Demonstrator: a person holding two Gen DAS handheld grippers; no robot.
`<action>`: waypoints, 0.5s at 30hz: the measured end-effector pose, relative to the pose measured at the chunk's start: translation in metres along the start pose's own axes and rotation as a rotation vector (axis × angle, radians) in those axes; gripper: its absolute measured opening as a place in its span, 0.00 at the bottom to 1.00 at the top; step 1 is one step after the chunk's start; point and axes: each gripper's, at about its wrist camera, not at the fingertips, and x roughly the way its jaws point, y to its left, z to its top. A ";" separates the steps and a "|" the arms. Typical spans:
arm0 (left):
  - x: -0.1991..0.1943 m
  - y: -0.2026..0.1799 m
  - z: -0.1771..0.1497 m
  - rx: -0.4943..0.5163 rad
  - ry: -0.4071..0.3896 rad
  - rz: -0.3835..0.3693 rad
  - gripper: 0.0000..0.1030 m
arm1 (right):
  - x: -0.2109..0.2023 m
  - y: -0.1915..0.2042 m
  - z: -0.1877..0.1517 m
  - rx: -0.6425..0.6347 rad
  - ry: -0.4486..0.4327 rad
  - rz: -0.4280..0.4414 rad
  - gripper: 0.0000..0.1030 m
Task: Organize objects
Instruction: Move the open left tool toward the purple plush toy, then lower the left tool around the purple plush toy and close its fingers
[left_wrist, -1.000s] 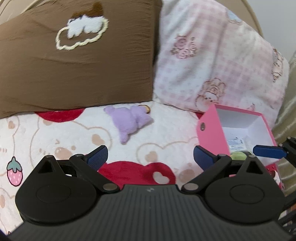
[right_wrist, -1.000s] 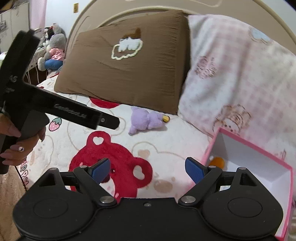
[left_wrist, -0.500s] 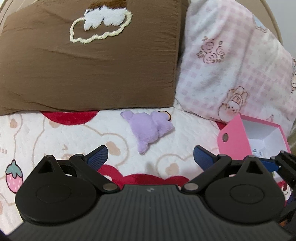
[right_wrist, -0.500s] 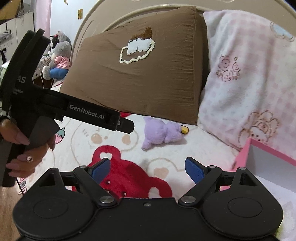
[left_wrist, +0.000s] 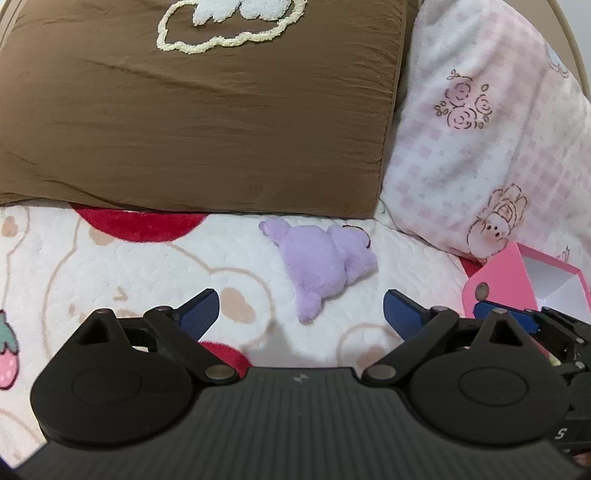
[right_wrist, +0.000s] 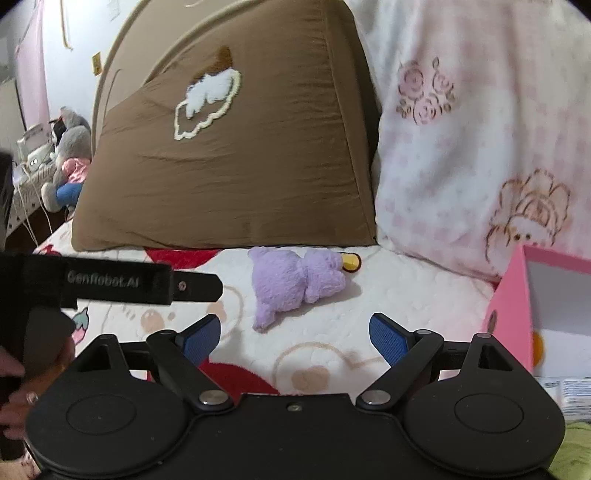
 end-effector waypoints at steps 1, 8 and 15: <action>0.004 0.002 -0.001 -0.004 -0.010 -0.004 0.91 | 0.004 0.000 0.000 -0.002 0.002 0.002 0.88; 0.025 0.017 -0.008 -0.071 -0.039 -0.050 0.71 | 0.029 0.029 -0.015 -0.260 -0.071 -0.088 0.88; 0.042 0.027 -0.013 -0.065 -0.089 -0.055 0.67 | 0.072 0.032 -0.021 -0.313 -0.034 -0.066 0.88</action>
